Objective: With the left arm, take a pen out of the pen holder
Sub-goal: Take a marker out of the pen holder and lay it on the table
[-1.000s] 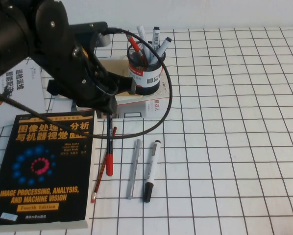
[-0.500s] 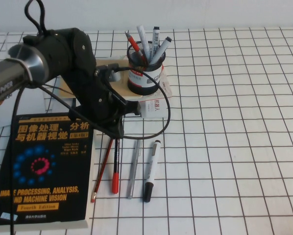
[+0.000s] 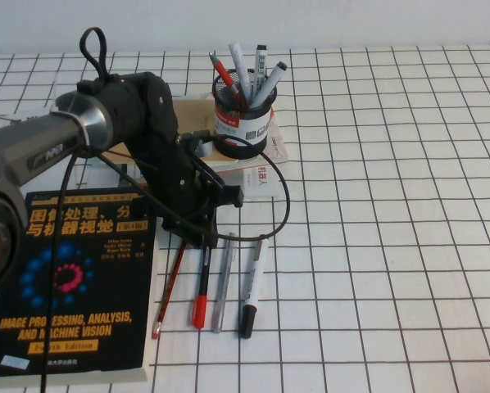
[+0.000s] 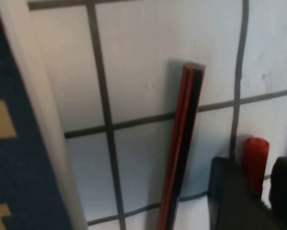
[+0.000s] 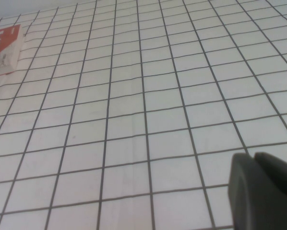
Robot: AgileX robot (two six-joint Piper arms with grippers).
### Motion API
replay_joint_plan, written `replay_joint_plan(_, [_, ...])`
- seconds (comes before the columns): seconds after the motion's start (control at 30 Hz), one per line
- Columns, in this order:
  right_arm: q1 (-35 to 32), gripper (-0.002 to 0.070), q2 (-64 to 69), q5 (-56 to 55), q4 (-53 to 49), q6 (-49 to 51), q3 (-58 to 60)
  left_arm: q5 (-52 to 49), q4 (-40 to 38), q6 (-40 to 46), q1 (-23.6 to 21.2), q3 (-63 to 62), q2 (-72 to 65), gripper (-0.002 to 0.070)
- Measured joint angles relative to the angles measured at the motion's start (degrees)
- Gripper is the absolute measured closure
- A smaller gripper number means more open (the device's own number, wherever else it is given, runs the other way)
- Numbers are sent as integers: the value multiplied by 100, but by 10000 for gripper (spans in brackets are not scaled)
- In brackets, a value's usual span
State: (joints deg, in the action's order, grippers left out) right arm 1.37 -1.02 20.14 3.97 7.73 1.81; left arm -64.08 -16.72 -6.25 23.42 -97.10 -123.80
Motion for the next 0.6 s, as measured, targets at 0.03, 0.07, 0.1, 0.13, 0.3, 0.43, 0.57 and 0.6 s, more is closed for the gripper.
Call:
replay_joint_plan(0.03, [0,692,0,0,0,0,0,0,0,0,0,0,-14,501])
replay_joint_plan(0.07, [0,692,0,0,0,0,0,0,0,0,0,0,-14,465])
replay_joint_plan(0.1, [0,692,0,0,0,0,0,3,0,0,0,0,-14,440])
replay_joint_plan(0.13, [0,692,0,0,0,0,0,13,-10,0,0,0,-14,417])
replay_joint_plan(0.3, [0,692,0,0,0,0,0,13,142,0,0,-40,24,378])
replay_joint_plan(0.43, [0,692,0,0,0,0,0,0,923,0,76,-98,473,375])
replay_joint_plan(0.57, [0,692,0,0,0,0,0,31,1917,-29,273,-132,1460,447])
replay_joint_plan(0.6, [0,692,0,0,0,0,0,36,2168,-99,349,-156,1777,489])
